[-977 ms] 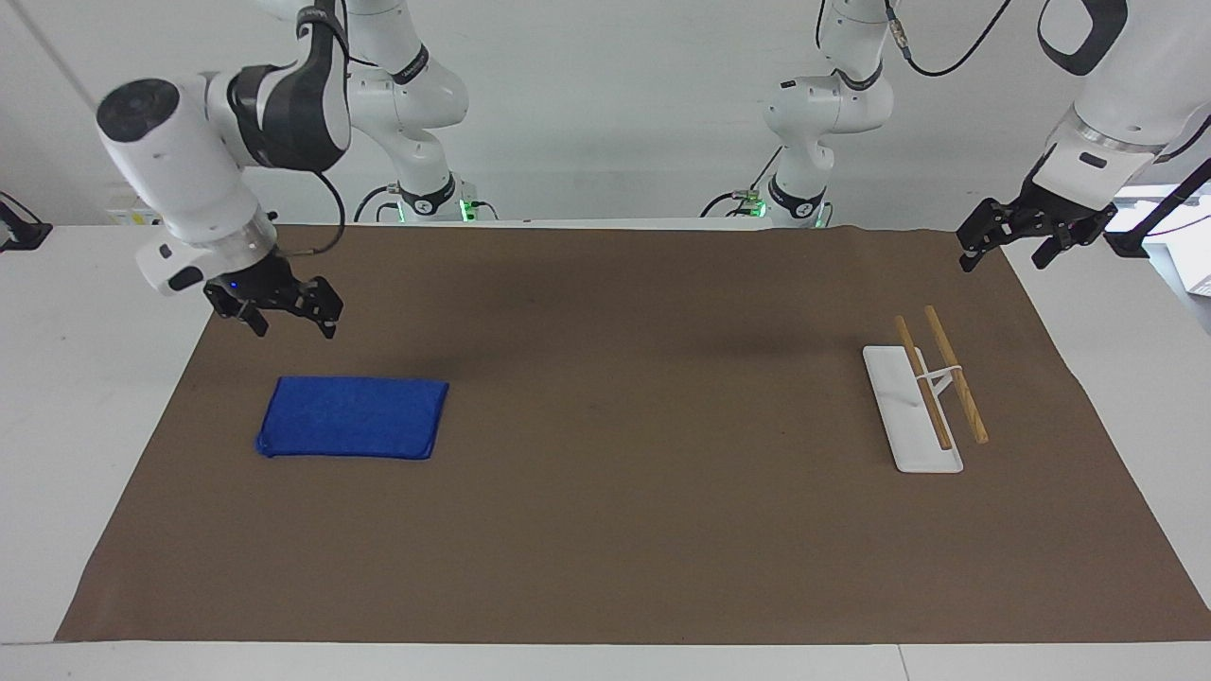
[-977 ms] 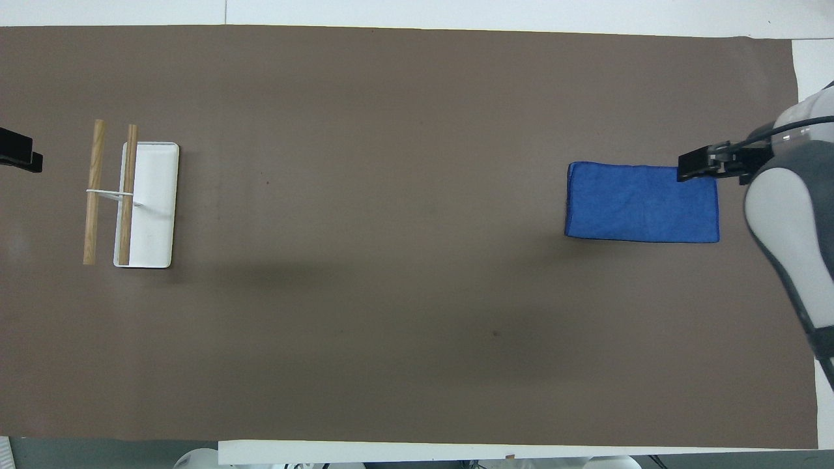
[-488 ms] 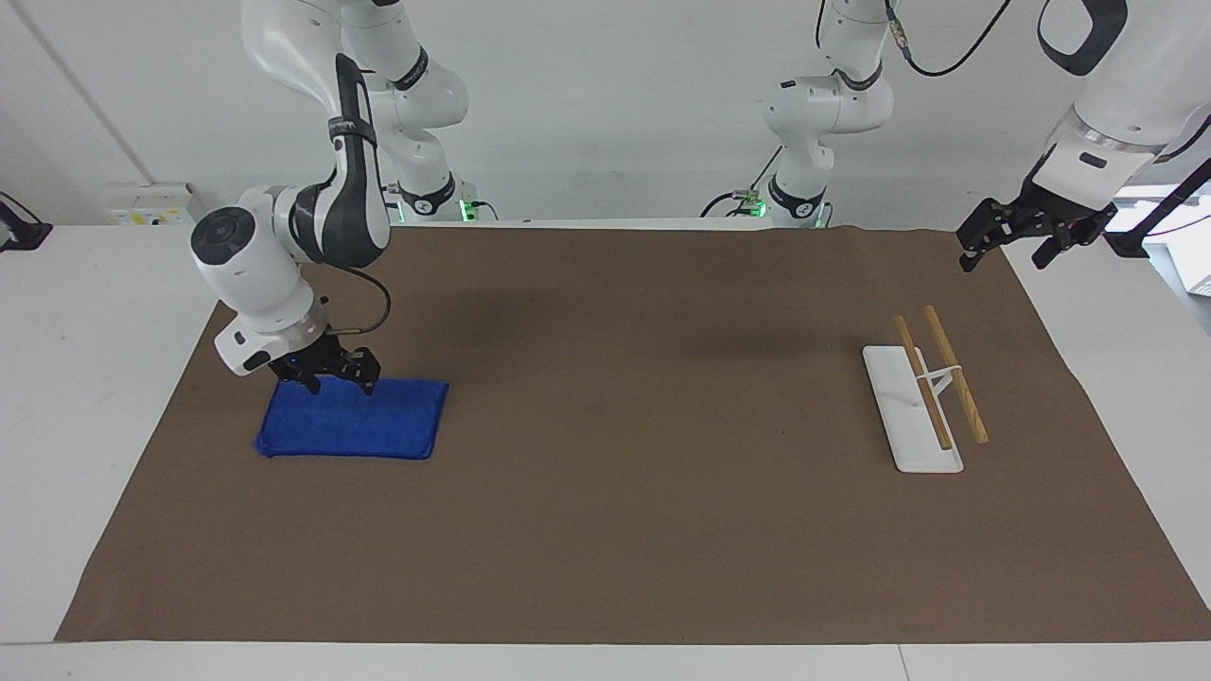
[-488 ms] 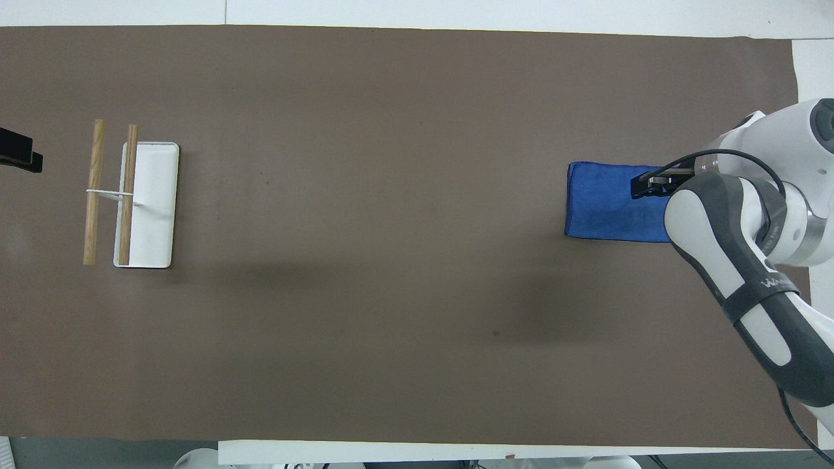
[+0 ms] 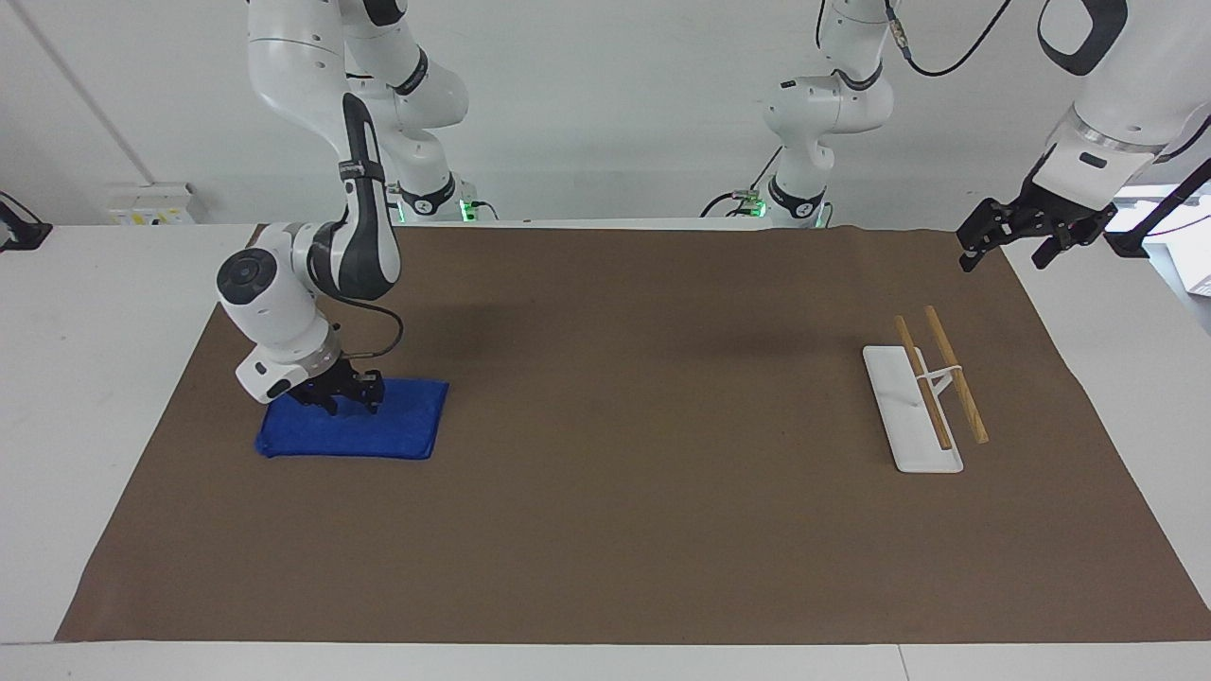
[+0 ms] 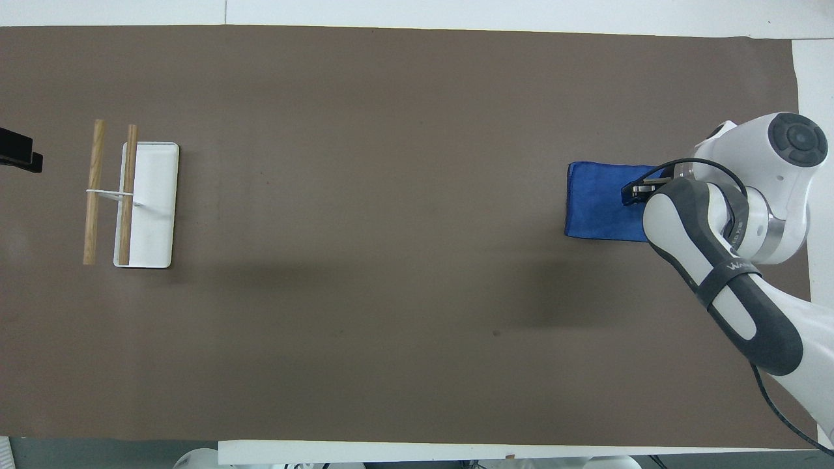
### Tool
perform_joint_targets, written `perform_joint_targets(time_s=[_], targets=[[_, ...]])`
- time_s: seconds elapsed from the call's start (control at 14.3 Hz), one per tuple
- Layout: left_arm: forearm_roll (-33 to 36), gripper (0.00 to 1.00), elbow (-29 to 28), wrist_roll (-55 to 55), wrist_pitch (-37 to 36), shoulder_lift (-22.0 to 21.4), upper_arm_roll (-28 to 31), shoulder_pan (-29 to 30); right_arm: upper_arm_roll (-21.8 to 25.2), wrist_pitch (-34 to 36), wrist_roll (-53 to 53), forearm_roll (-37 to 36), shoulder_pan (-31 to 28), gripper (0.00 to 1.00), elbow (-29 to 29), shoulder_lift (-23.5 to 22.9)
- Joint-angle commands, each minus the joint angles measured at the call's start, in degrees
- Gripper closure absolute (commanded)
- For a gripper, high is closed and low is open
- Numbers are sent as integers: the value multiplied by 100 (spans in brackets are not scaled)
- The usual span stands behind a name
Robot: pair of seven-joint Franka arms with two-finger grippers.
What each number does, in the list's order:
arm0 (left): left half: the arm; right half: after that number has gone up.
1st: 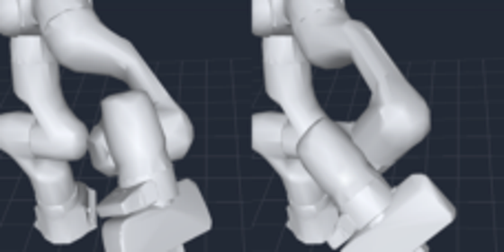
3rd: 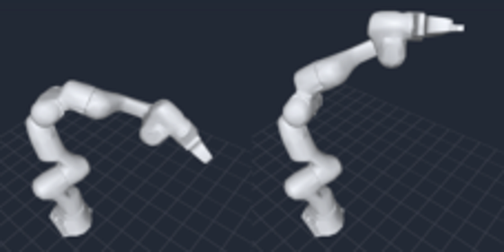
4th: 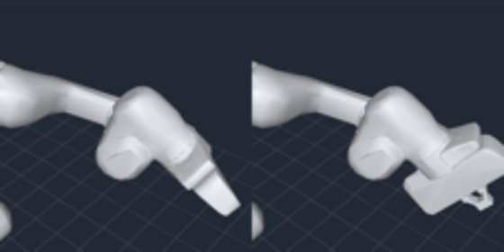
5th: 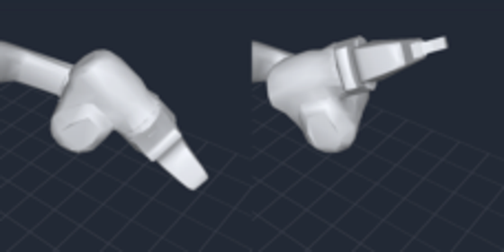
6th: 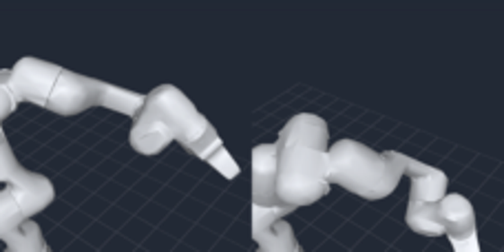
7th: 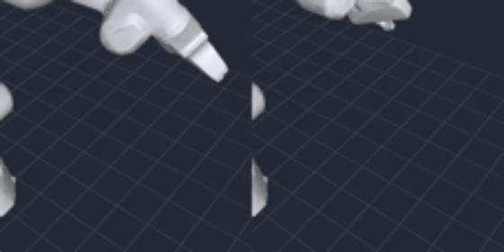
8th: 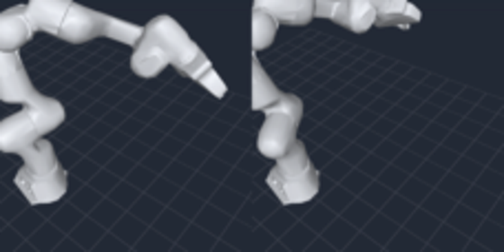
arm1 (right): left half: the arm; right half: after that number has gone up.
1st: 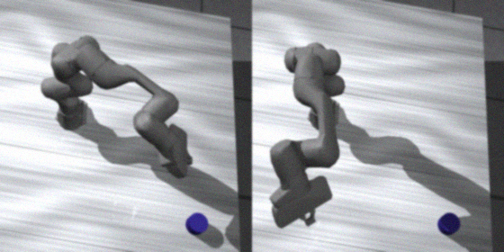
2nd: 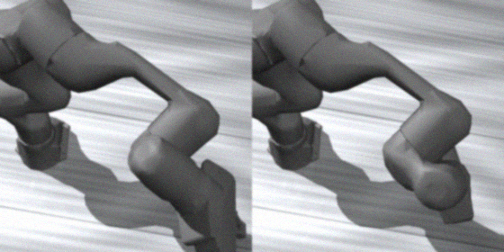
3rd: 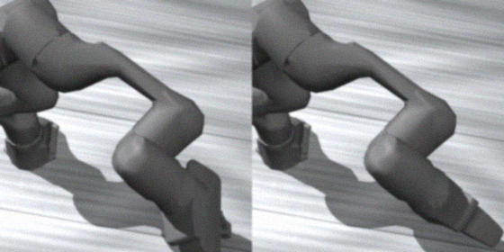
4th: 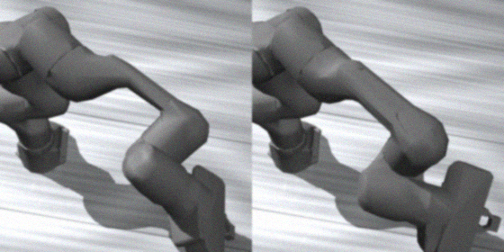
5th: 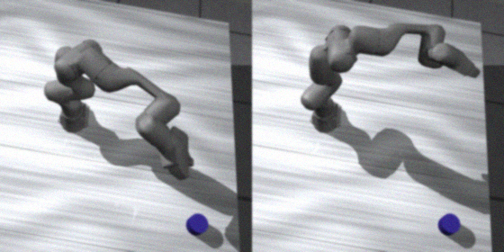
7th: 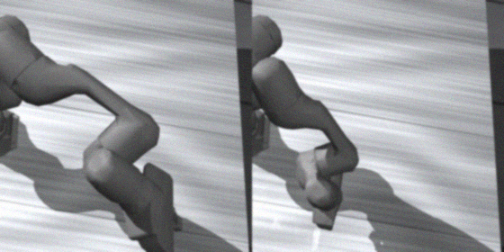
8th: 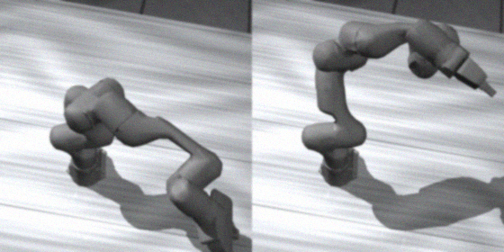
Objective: Right arm passes towel to left arm to hang
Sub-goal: 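Reach the right gripper down to the blue towel's nearer edge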
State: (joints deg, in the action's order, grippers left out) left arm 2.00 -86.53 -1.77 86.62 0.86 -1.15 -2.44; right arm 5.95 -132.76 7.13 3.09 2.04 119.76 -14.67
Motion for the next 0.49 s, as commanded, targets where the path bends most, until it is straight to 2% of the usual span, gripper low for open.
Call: perform_joint_targets(time_s=[0.0, 0.21, 0.42], targets=[[-50, 0, -188, -43, 39, -166, 0, 42, 3, -180, 315, 113, -36, 38, 215, 79], [-50, 0, -188, -52, 39, -166, 0, 42, 3, -242, 350, 112, -37, 44, 303, 79], [-50, 0, -188, -43, 39, -166, 0, 42, 3, -242, 350, 112, -37, 68, 311, 79]])
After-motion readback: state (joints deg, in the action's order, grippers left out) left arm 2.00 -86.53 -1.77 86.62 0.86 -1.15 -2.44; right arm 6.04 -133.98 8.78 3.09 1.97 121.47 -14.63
